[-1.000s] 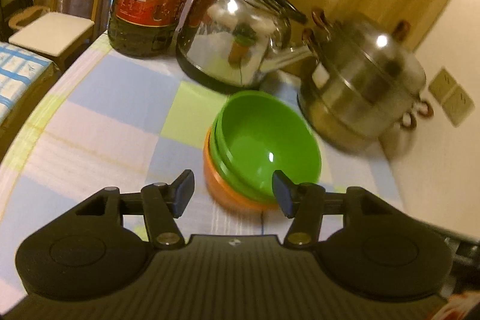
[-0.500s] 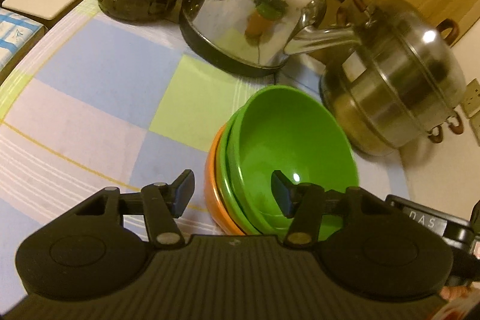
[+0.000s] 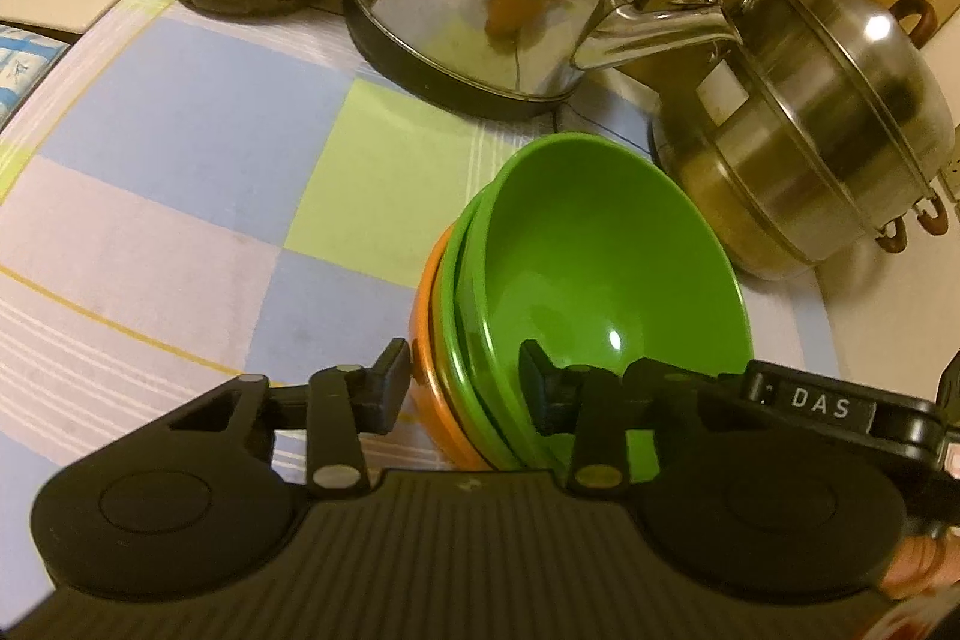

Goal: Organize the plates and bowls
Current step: 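Grip the bowl stack rim with the left gripper and tilt it up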

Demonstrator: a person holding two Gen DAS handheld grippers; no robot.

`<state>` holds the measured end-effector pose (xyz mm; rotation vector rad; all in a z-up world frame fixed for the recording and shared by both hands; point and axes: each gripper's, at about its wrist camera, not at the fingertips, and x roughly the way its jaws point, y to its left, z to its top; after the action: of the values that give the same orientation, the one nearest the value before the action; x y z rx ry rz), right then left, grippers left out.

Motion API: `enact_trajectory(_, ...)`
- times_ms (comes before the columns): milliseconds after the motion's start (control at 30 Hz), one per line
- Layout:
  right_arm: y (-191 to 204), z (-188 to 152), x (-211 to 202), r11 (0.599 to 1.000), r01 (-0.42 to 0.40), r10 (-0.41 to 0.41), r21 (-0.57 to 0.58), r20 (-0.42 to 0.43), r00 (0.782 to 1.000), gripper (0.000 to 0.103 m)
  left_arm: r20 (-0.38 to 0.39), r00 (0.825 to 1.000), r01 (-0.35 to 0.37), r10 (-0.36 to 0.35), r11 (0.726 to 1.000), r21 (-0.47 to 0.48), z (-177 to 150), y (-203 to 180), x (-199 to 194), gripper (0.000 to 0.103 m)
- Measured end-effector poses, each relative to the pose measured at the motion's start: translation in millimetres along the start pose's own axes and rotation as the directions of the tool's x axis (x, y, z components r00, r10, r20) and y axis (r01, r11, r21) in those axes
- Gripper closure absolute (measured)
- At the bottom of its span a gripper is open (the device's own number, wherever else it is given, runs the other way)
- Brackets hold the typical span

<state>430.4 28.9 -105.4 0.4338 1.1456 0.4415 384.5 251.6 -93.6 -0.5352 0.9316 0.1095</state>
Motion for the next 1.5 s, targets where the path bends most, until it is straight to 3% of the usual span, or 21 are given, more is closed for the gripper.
enact_trajectory(133, 0.3, -1.3, 3.0, 1.000, -0.014, 0.014, -0.003, -0.012, 1.000, 0.068, -0.001, 1.000, 0.000, 0.000, 1.000, 0.000, 0.5, 1.4, -0.6, 0.070)
enact_trajectory(300, 6.9, -3.2, 3.0, 1.000, 0.019, -0.019, -0.021, -0.006, 1.000, 0.072, 0.002, 1.000, -0.029, 0.029, 0.999, 0.040, -0.1, -5.2, -0.8, 0.072)
enact_trajectory(633, 12.8, -12.1, -8.0, 0.998, 0.038, -0.039, -0.047, -0.012, 0.999, 0.073, 0.005, 0.999, -0.038, 0.038, 0.998, 0.057, -7.9, -7.4, -16.1, 0.072)
enact_trajectory(933, 31.6, -31.2, -48.8, 0.996, 0.032, -0.031, -0.083, 0.019, 0.999, 0.073, 0.044, 0.999, -0.031, 0.027, 0.996, 0.085, -22.2, -17.8, -64.9, 0.073)
enact_trajectory(1233, 43.7, -80.6, -111.0, 0.995, 0.016, -0.011, -0.095, 0.049, 0.999, 0.073, 0.087, 0.996, -0.028, 0.019, 0.994, 0.105, -65.1, -30.0, -130.8, 0.074)
enact_trajectory(1500, 41.4, -135.7, -172.8, 0.998, 0.013, -0.007, -0.063, 0.096, 0.995, 0.073, 0.120, 0.993, -0.041, 0.022, 0.987, 0.155, -122.8, -56.3, -185.0, 0.074)
